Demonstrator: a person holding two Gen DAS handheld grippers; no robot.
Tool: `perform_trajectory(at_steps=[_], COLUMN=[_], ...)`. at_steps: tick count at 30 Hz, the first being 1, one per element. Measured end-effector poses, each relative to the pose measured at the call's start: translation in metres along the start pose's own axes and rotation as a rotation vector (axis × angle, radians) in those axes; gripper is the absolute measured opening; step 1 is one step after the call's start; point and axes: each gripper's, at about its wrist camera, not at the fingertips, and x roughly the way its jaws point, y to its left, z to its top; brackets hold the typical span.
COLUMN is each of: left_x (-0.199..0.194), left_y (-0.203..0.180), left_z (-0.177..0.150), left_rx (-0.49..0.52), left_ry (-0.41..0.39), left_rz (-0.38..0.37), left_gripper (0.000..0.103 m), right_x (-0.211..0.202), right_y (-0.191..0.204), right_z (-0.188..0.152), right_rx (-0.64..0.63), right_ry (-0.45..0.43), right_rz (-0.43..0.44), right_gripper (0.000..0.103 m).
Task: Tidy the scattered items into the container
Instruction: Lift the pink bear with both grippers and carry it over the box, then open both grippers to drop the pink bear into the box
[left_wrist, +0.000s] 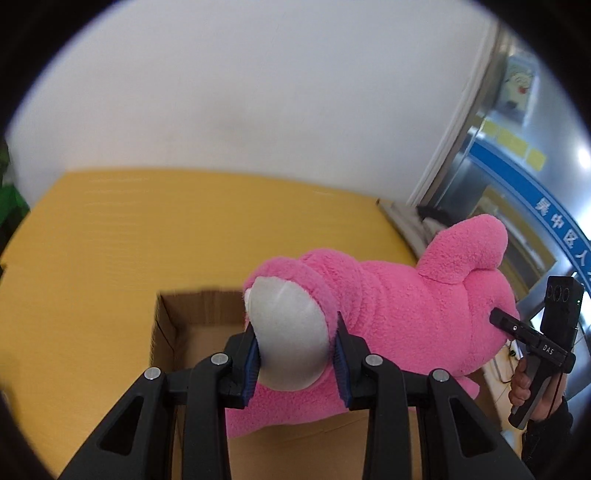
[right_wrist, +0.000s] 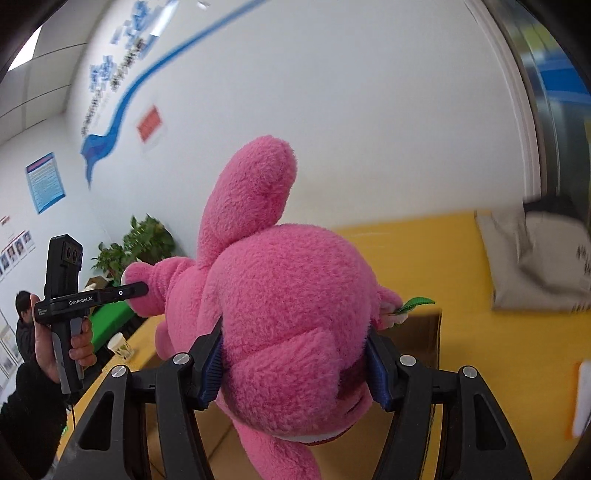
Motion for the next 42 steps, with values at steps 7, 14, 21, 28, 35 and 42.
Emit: perform_trajectory(at_steps=[7,14,21,28,35,42], left_x=[0.034,0.08,0.079,0.01,-0.008,-0.061], left_y=[0.016,0.021,0.032,0.03,0.0,0.003], left_z=[-0.015,0.006,0.003,-0.011,-0.02,-0.01], left_rx=[-0.094,-0.124,-0.111,-0.062,0.089,0.036], left_ry=[0.094,0.226,0.2,0.132,0.106,-0.067], left_rz=[0.038,0.176,0.162,0.045,0.057,0.102], left_gripper=[0.032,0.033,0.039,0.048,0.063,0.063], right_x=[0.048,0.058,0.08,0.065,0.039,0.033], right_y=[-0.042,-0.053,-0.059,-0.044,0.009,0.019], right_z=[-0.021,-0.008,-0.005,-0.011,-0.01,-0.024], right_rx=[0.178,0.245,0.213,0.081,-0.206,-0.171], right_ry=[0.253,0.318,0.294,0.278,0.204,0.215], right_rz=[-0.061,-0.1,-0.138,-0.216,-0.203,-0.206], right_gripper=[0.068,0.073,0.087,0.094,0.103,0.103])
